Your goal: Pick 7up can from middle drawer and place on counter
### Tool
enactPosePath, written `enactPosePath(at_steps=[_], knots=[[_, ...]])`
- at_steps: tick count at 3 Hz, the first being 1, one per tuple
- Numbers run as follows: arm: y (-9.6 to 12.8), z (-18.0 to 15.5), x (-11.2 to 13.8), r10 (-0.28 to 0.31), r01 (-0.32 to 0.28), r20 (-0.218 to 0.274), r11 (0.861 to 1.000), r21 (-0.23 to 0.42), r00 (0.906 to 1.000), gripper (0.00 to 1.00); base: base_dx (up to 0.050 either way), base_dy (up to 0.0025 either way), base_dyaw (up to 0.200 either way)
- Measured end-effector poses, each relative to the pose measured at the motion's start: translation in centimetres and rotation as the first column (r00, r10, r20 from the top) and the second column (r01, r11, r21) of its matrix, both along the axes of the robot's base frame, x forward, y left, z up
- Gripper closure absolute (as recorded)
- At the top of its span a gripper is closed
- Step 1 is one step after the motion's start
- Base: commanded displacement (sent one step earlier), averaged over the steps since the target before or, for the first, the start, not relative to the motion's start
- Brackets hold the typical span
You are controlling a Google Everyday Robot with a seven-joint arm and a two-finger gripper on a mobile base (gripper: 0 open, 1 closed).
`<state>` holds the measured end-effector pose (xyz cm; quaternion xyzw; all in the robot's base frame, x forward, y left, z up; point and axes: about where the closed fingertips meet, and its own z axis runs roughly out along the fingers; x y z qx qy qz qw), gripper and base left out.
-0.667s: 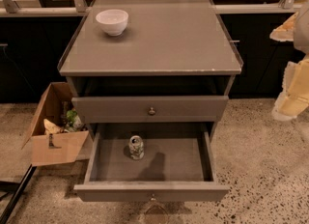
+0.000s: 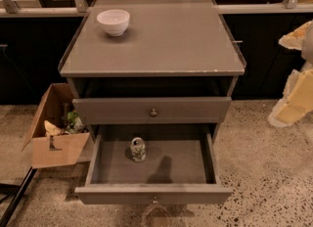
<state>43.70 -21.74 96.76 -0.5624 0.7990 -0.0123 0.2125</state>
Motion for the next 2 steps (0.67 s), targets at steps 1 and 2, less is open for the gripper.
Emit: enactPosePath(at_steps=[1,2], knots=[[0.1,-1.4,0.2,-0.075,0.07,0.046,0.992,0.101,0.9961,0.0,0.0,0.0,0.0],[0.8,-3.2,0.6,-0.097,0.078,0.079,0.974,0.211,0.9921,0.0,0.0,0.0,0.0]])
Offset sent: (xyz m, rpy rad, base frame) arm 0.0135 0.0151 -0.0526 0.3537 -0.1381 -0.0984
